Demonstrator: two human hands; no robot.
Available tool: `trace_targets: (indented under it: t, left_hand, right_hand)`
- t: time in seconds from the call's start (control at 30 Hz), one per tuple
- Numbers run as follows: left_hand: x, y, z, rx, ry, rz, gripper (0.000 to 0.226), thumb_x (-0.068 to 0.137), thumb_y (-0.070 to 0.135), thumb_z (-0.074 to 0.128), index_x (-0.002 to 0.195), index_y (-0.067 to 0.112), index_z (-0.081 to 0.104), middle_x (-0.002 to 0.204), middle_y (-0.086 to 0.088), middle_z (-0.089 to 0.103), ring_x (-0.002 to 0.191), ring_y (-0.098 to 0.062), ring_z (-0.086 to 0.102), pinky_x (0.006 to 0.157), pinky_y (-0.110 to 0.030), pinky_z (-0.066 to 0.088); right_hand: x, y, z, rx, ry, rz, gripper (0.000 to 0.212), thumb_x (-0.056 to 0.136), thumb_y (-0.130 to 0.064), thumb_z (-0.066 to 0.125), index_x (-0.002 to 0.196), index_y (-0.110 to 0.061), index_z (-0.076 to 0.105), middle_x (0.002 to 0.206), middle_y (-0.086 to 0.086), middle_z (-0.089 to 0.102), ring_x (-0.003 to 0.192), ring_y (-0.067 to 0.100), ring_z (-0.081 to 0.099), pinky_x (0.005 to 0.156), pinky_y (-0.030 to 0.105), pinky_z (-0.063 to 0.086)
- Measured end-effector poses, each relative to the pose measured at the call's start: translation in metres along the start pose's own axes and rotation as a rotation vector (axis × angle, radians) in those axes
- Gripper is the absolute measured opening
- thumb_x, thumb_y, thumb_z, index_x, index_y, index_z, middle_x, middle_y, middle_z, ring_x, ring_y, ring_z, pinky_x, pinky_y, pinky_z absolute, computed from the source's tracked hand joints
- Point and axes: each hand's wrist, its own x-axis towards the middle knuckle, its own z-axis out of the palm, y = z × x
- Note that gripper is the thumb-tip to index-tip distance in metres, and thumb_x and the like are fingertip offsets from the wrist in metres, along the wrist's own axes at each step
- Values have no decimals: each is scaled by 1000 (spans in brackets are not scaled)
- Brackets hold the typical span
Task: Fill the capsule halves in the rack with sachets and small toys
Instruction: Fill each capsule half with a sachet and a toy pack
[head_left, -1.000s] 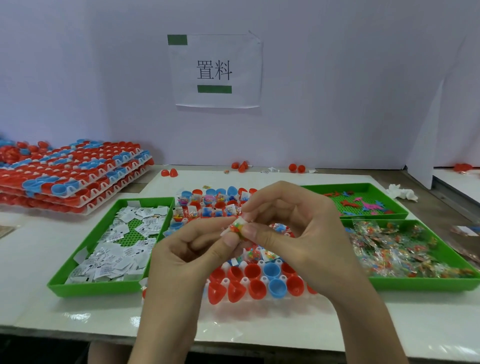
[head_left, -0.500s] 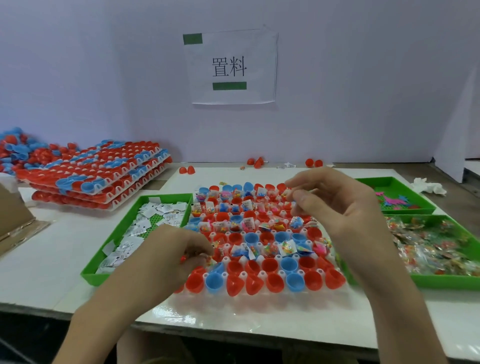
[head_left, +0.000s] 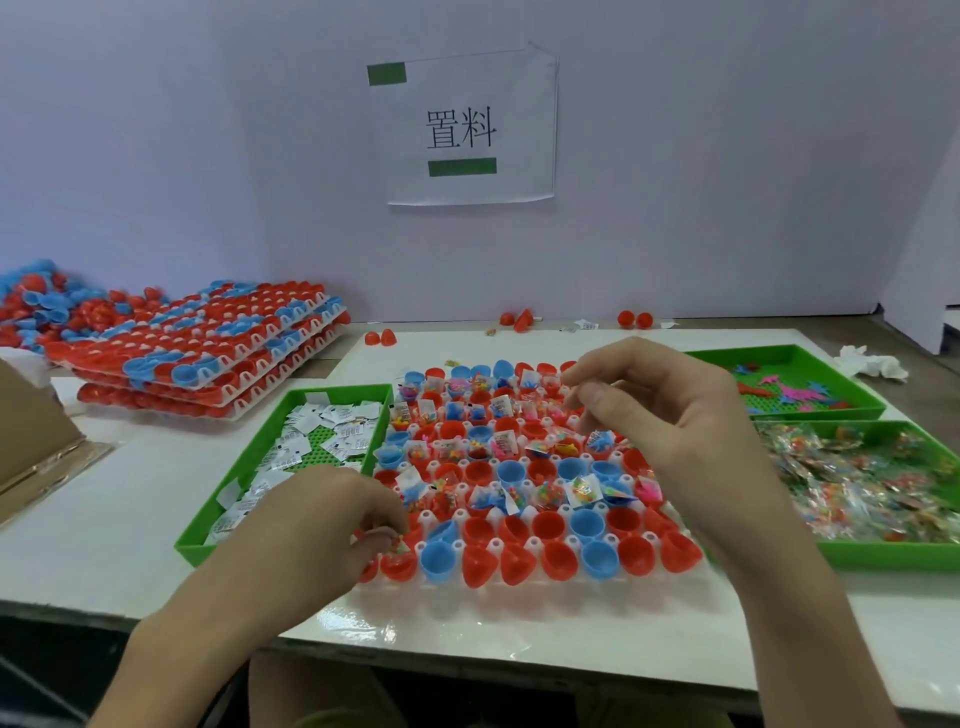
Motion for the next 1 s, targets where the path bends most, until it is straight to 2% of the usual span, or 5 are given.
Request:
trace_targets:
  t: [0.17,0.5,0.7,0.83,1.0]
  left_hand:
    - [4,2,10,105,-9,70,19,91,44,65,109,47,69,100,28,66,95,6,52,85,-14,31]
    - [6,6,18,146,2,88,16,93,40,62,108,40,70,103,26,64,99,3,47,98,-23,27]
    - [8,13,22,150,11,64,16,93,31,65,105,37,72,100,22,61,98,-2,50,91,-20,29]
    - [9,10,22,99,-15,43,16,92,34,67,106,39,72,100,25,61,91,2,51,93,-20,38]
    - [7,4,12,70,-17,34,23,87,41,71,109,44,67,89,28,62,81,10,53,85,-19,42]
  right_hand:
    - [1,0,2,-16,-16,5,24,93,-13,65,85,-35,72,83,-9,72,77,10,71,73,16,56]
    - [1,1,3,-19,-21,28,23,93,-11,65,86,-32,72,80,-10,72,76,10,70,73,17,56]
    - [1,1,1,-23,-12,28,24,93,-12,65,85,-33,72,82,-12,72,77,9,71,72,14,55]
    - [1,3,-2,-19,-8,24,24,93,-10,65,86,-32,72,81,-12,73,76,8,71,71,14,55]
    - [1,5,-14,-9,50,2,23,93,-7,63,87,-27,73,78,-7,73,73,9,70,69,13,54]
